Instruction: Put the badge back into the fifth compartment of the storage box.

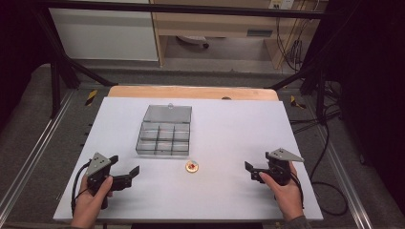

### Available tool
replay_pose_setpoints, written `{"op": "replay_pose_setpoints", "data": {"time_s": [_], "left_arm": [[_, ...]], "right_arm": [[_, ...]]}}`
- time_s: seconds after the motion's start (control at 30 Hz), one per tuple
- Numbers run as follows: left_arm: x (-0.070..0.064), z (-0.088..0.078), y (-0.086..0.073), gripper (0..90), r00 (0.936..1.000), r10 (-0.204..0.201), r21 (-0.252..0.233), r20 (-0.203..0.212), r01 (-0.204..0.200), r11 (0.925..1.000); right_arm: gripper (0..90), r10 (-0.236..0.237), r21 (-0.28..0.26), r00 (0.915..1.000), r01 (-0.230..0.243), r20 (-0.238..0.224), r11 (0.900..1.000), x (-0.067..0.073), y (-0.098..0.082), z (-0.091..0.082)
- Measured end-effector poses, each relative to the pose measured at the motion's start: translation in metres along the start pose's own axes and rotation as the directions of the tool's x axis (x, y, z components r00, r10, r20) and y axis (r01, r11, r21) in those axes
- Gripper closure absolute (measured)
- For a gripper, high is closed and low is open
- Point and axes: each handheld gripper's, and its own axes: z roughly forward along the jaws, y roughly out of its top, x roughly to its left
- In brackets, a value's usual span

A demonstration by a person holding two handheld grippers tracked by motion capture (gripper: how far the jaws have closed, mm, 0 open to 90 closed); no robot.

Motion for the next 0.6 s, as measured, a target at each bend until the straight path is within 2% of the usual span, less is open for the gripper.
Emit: {"op": "replay_pose_setpoints", "data": {"time_s": [0.1,0.23,0.47,0.6], "left_arm": [[0.001,0.000,0.000,5.8,1.0000,0.000,0.004,-0.001,0.000,1.0000],[0.000,0.001,-0.001,5.9,0.9999,-0.005,0.011,-0.009,0.005,0.9999],[-0.003,0.005,-0.001,5.9,0.9997,0.023,0.040,0.002,-0.023,0.9989],[-0.003,0.005,-0.002,5.9,0.9997,0.022,0.048,-0.006,-0.022,0.9986]], "right_arm": [[6.2,-0.005,0.004,0.9999,0.005,-0.011,1.000,0.003,0.000,0.000],[8.1,-0.028,0.044,0.9991,0.030,-0.032,0.999,0.010,-0.001,0.002],[6.2,-0.045,0.042,0.9971,0.048,-0.061,0.998,0.021,-0.001,0.002],[6.5,-0.046,0.047,0.9960,0.049,-0.077,0.998,0.026,0.000,0.002]]}}
